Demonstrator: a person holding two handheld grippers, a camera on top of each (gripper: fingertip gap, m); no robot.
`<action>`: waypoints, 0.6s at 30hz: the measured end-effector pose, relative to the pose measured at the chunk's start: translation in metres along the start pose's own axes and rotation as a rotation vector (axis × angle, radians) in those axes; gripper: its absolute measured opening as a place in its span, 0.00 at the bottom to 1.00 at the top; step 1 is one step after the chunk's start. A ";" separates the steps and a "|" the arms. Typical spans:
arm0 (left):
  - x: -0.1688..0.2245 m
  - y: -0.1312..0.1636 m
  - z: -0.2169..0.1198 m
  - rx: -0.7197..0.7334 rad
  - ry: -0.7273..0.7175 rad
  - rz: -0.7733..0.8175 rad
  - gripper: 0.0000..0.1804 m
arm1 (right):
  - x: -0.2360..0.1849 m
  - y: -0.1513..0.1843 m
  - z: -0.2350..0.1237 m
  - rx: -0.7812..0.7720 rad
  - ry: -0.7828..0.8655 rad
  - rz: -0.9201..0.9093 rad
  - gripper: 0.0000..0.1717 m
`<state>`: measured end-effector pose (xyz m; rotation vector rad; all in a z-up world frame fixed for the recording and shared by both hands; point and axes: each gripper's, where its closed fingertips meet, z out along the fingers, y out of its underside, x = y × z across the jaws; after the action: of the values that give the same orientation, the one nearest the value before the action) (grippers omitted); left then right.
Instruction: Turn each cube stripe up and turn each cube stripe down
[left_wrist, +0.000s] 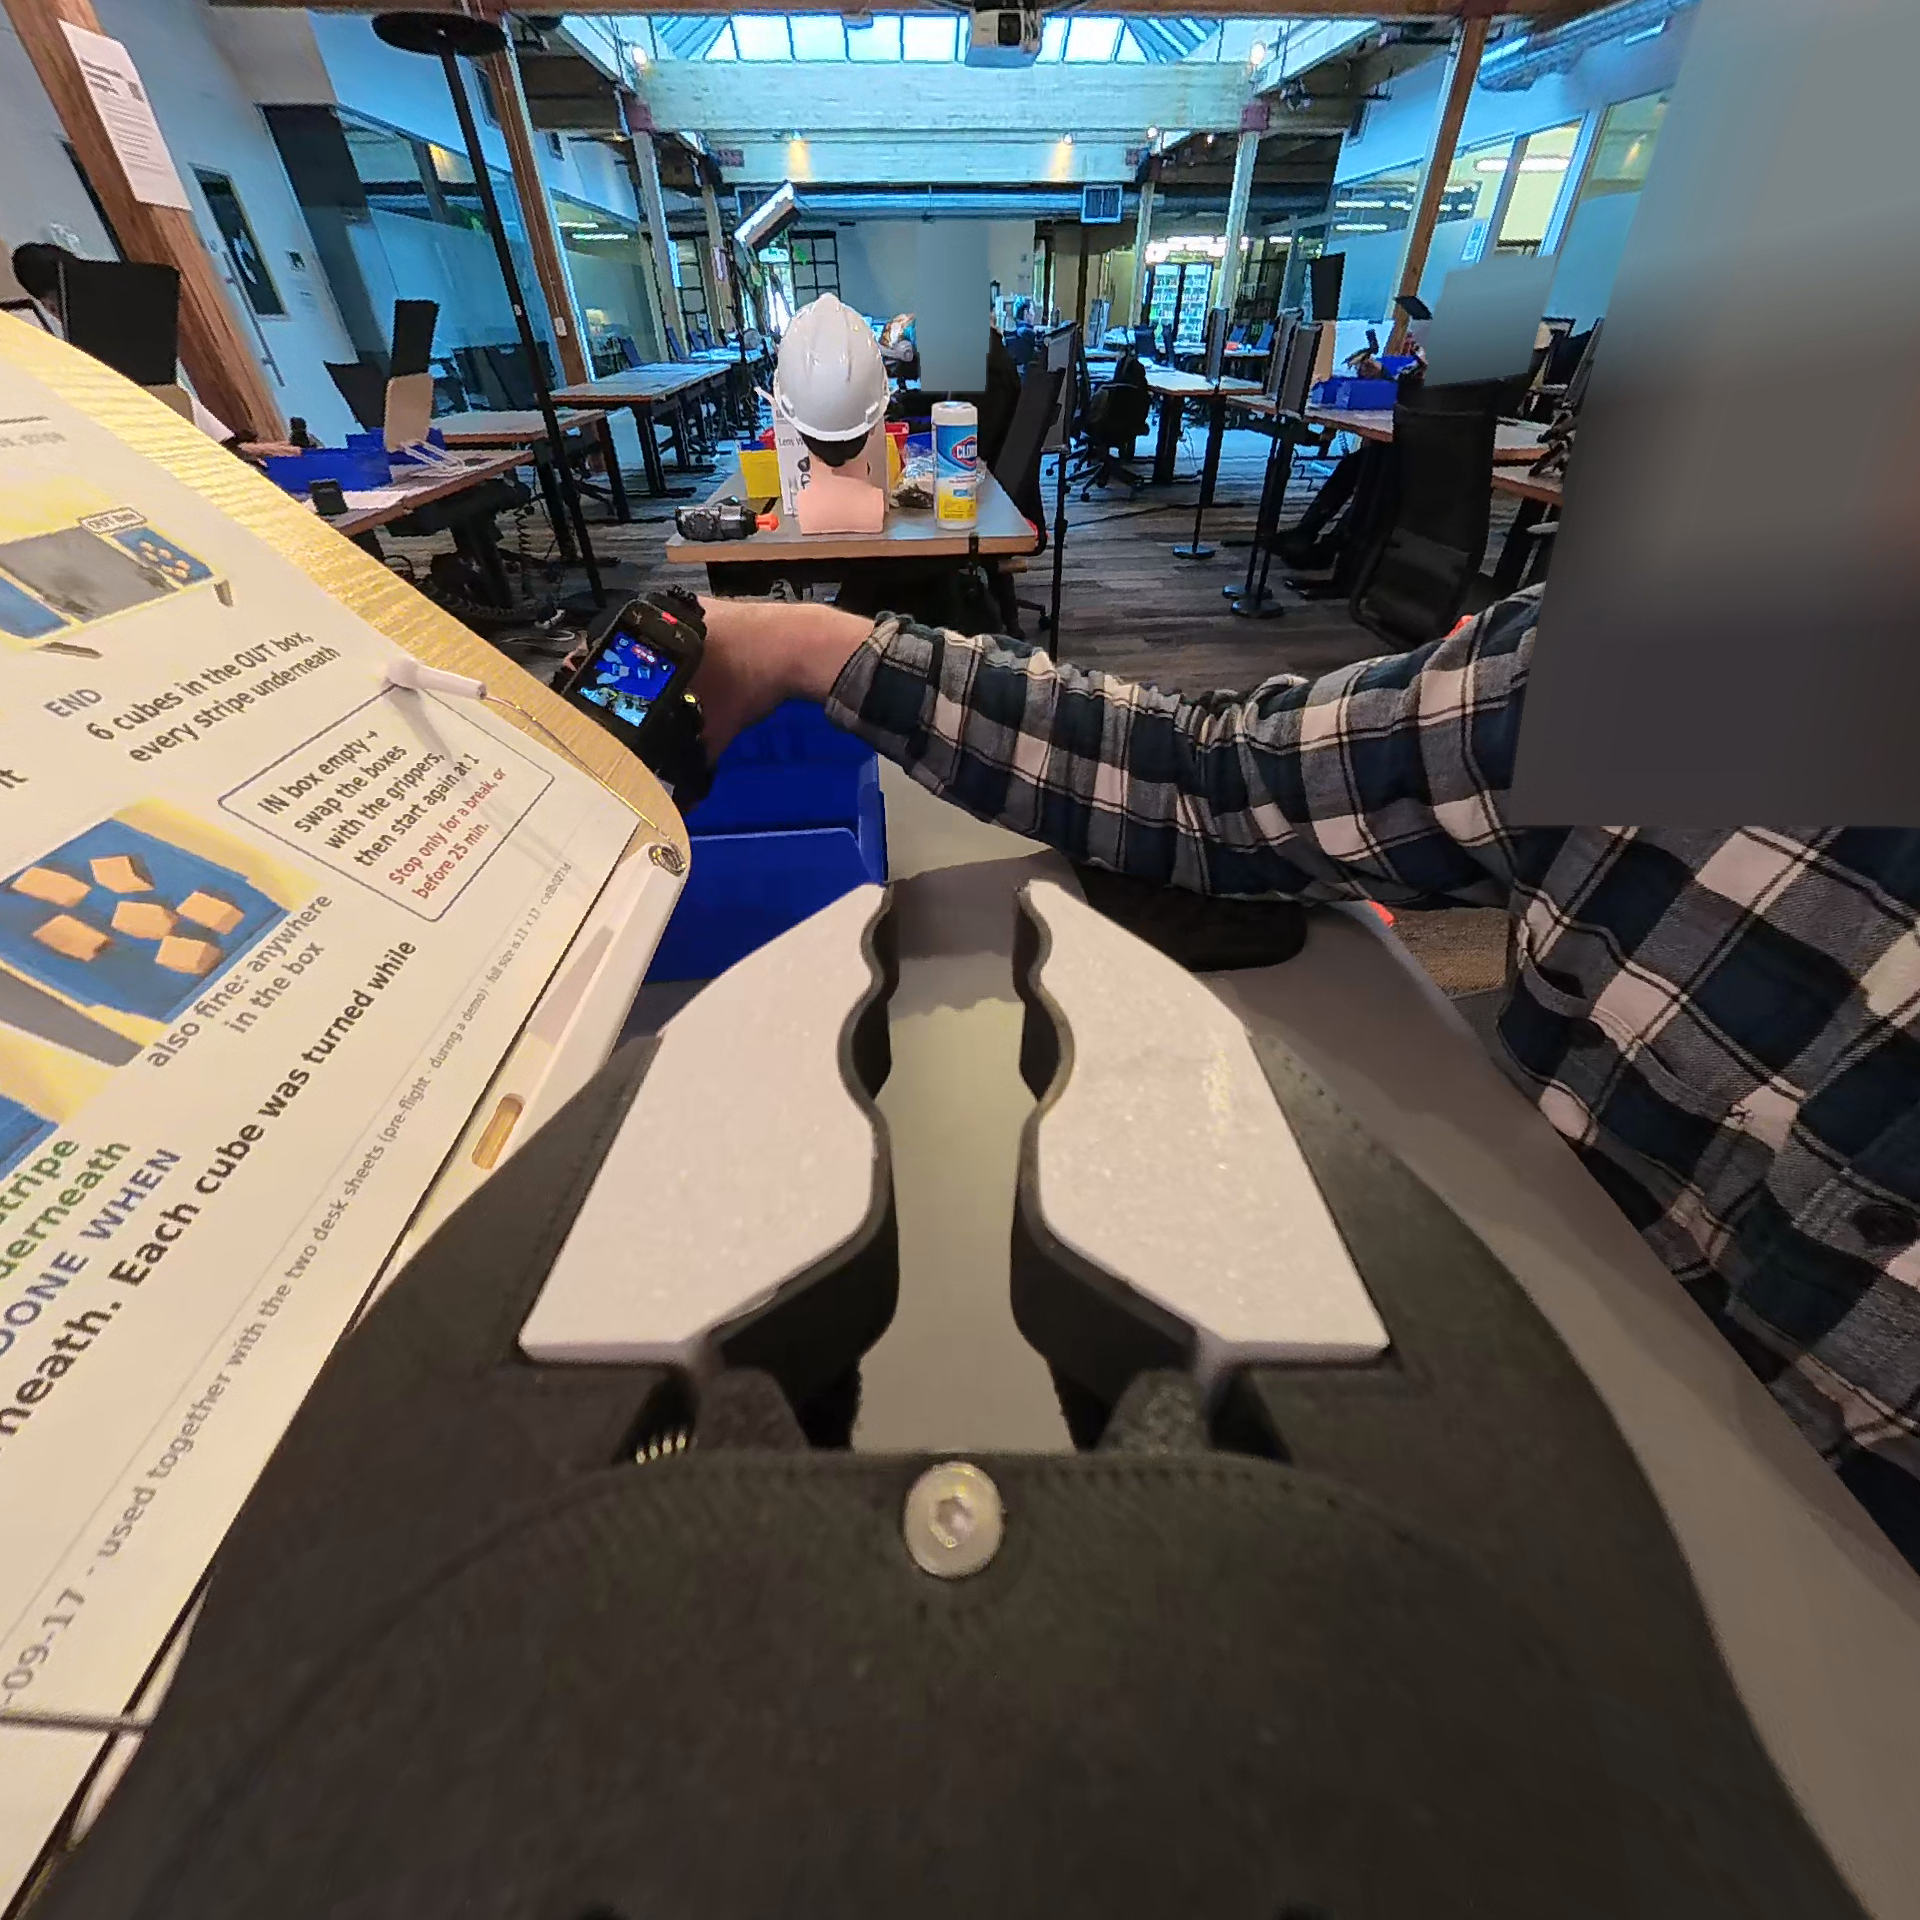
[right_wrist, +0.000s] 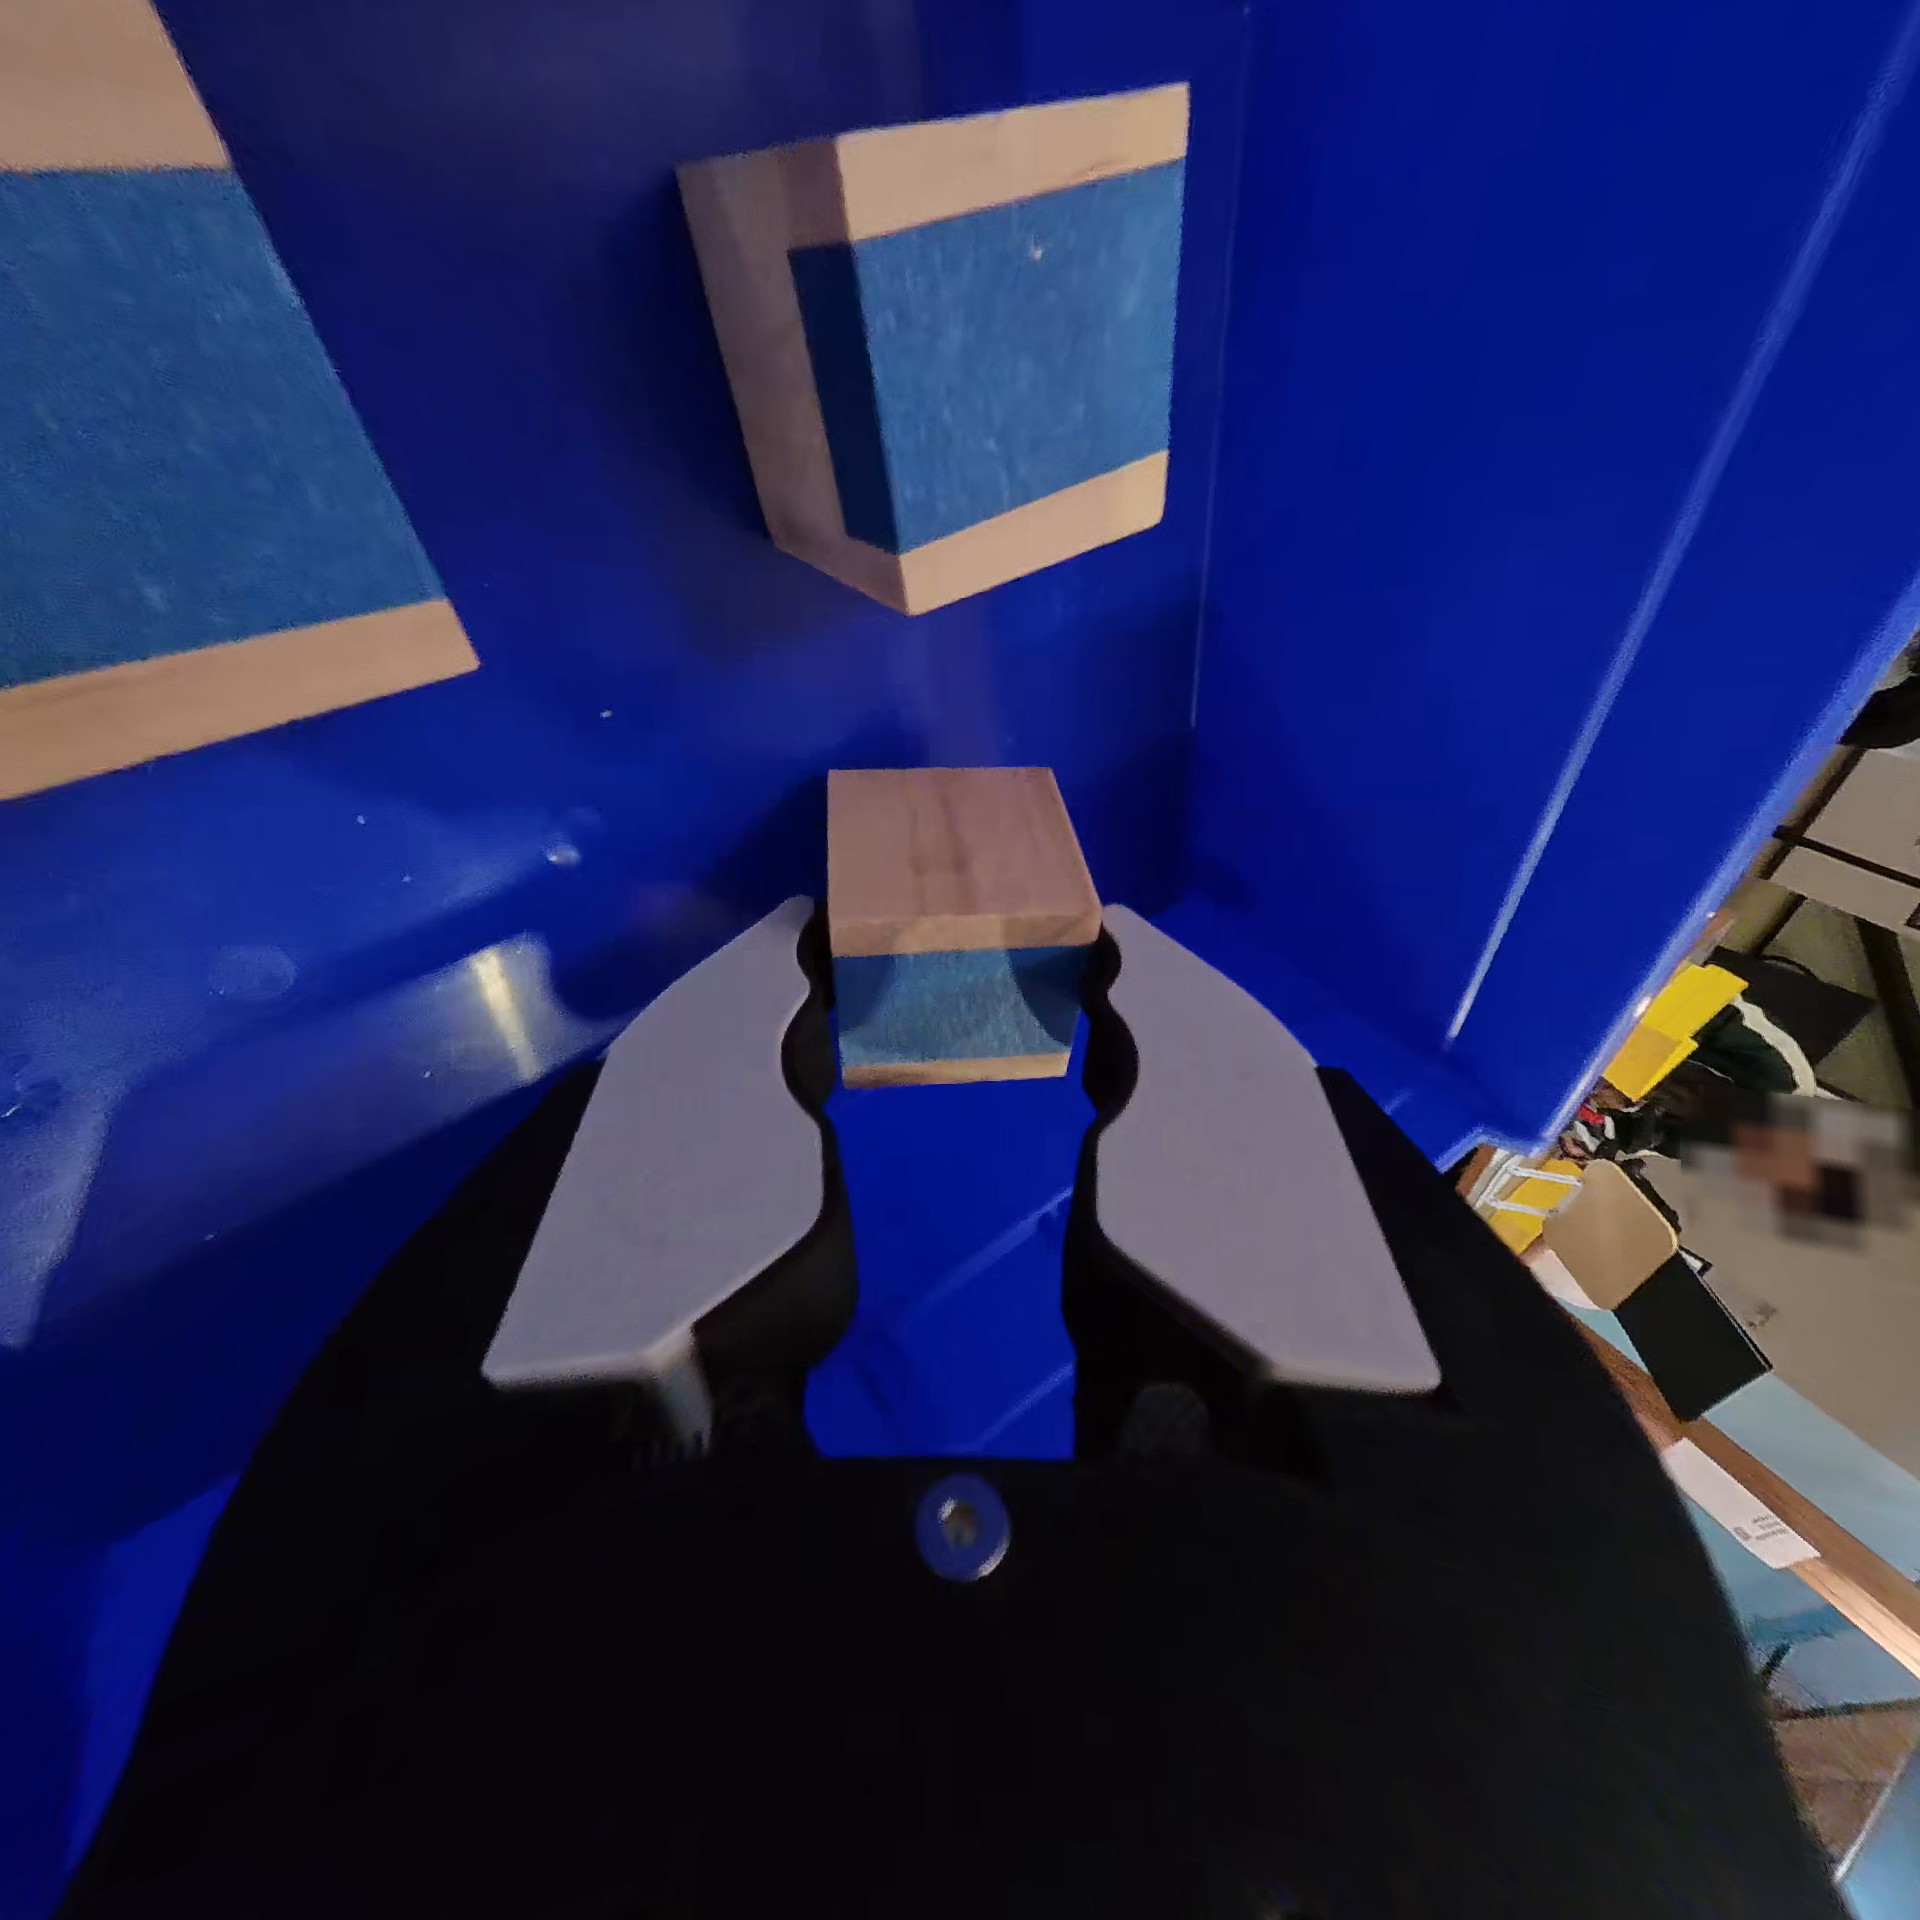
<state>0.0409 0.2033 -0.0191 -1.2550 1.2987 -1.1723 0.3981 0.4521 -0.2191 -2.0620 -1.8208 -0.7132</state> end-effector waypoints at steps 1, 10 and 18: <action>0.000 0.000 0.000 -0.002 0.000 0.001 0.11 | 0.002 -0.002 0.000 0.003 0.009 0.000 0.27; -0.005 -0.006 -0.011 -0.017 -0.039 0.059 0.11 | 0.032 -0.005 -0.015 0.021 0.187 0.024 0.34; -0.068 -0.048 -0.117 -0.126 -0.522 0.341 0.11 | 0.060 -0.021 -0.063 0.135 0.340 0.091 0.18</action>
<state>-0.0698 0.2731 0.0406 -1.2591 1.1387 -0.4823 0.3715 0.4720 -0.1358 -1.7972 -1.5327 -0.8323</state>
